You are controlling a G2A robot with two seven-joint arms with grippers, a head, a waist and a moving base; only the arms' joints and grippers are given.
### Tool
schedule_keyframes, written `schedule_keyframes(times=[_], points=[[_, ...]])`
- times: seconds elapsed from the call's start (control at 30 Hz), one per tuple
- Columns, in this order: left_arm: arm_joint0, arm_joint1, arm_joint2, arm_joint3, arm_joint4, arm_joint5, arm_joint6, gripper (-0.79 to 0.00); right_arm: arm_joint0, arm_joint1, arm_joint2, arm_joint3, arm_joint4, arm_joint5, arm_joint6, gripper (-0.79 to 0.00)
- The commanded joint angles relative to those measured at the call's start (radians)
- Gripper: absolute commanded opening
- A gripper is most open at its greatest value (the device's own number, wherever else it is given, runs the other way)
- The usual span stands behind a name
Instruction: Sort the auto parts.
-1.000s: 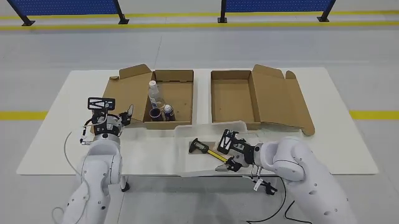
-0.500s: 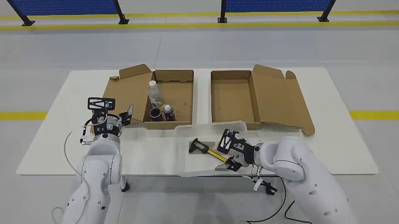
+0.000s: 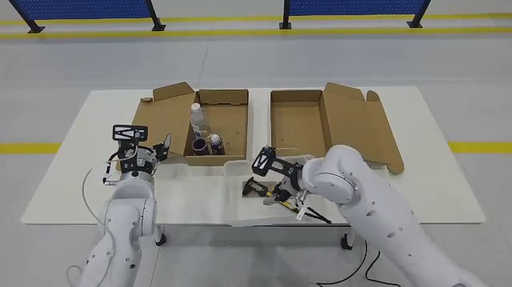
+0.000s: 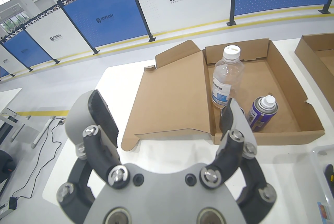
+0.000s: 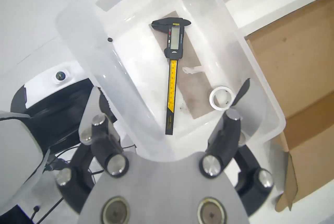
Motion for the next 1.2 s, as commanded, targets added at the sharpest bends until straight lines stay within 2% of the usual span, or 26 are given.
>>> schedule_keyframes(times=[0.0, 0.23, 0.47, 0.63, 0.8, 1.0, 1.17], points=[[0.000, 0.000, 0.000, 0.000, 0.000, 0.000, 0.000, 0.000, 0.056, -0.018, -0.046, 0.045, 0.005, 0.026, 0.022, 0.000], [0.000, 0.000, 0.000, 0.000, 0.000, 0.000, 0.000, 0.000, 0.158, -0.073, -0.166, 0.186, 0.030, 0.054, 0.021, 0.000], [0.000, 0.000, 0.000, 0.000, 0.000, 0.000, 0.000, 0.000, 0.187, -0.117, -0.247, 0.300, 0.042, 0.044, -0.053, 0.000], [0.000, 0.000, 0.000, 0.000, 0.000, 0.000, 0.000, 0.000, 0.175, -0.126, -0.271, 0.343, -0.029, 0.047, -0.132, 0.000], [0.000, 0.000, 0.000, 0.000, 0.000, 0.000, 0.000, 0.000, 0.163, -0.118, -0.255, 0.360, -0.083, 0.022, -0.179, 0.000], [0.000, 0.000, 0.000, 0.000, 0.000, 0.000, 0.000, 0.000, 0.150, -0.113, -0.234, 0.377, -0.055, -0.055, -0.207, 0.000], [0.000, 0.000, 0.000, 0.000, 0.000, 0.000, 0.000, 0.000, 0.167, -0.128, -0.254, 0.396, -0.045, -0.109, -0.227, 0.000]])
